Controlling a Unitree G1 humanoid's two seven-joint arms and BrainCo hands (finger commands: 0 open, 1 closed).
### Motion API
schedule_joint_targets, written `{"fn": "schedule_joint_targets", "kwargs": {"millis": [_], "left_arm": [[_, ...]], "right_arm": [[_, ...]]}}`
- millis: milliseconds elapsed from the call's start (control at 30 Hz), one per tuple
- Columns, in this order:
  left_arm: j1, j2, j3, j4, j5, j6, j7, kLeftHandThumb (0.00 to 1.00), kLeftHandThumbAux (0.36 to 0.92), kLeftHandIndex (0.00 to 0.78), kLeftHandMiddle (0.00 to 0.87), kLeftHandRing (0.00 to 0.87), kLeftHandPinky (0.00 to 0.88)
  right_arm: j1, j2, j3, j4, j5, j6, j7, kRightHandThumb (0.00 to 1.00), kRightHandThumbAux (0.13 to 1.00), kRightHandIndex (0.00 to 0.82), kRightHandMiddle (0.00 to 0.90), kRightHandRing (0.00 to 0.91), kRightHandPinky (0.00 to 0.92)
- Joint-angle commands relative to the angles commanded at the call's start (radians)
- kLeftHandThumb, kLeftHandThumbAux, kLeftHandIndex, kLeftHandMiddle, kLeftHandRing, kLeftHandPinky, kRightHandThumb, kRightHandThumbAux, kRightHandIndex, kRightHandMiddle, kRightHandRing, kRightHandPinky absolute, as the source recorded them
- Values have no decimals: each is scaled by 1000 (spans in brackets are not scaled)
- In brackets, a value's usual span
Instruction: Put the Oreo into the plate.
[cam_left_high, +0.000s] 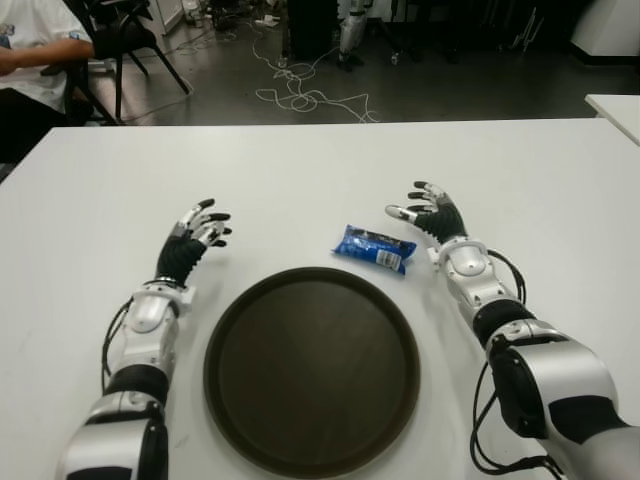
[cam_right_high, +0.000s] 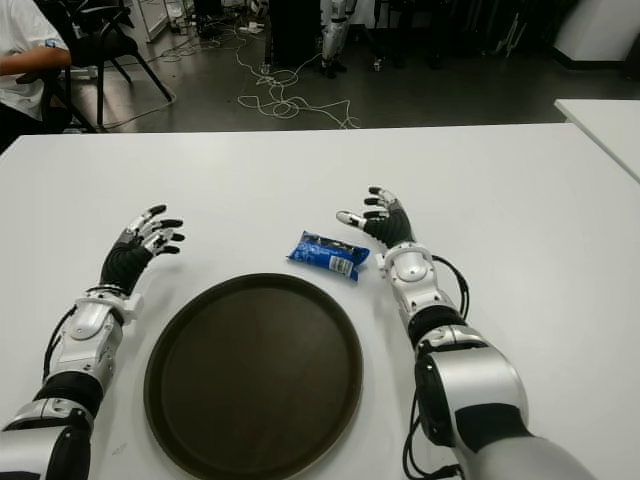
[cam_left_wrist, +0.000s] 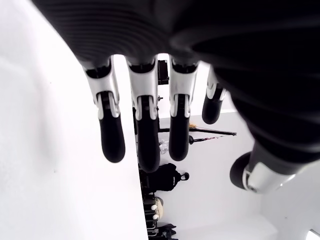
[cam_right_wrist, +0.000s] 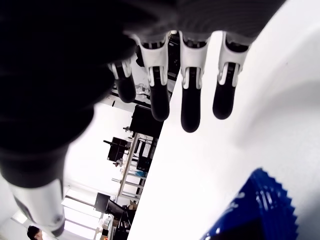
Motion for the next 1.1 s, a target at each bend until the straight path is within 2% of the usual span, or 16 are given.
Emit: {"fn": "schedule_joint_targets", "kwargs": {"millis": [333, 667, 900, 1100], "left_arm": [[1, -6, 8, -5, -15, 8, -14, 276, 588, 155, 301, 332, 371], [3, -9, 8, -9, -18, 11, -7, 279, 584, 155, 303, 341, 381], [3, -7, 3, -10, -13, 9, -4, 274, 586, 155, 299, 335, 376], [4, -6, 3, -8, -11, 4, 1, 266, 585, 151, 300, 332, 374]], "right_arm": [[-2, 0, 0, 0, 1, 7, 2, 0, 691, 165, 226, 240, 244], [1, -1, 0, -1, 1, 6, 5, 0, 684, 171, 234, 254, 280], [2, -1, -2, -2, 4, 3, 10, 0, 678, 166, 223, 226, 215], [1, -1, -2, -3, 3, 3, 10, 0, 696, 163, 230, 248, 263]]}}
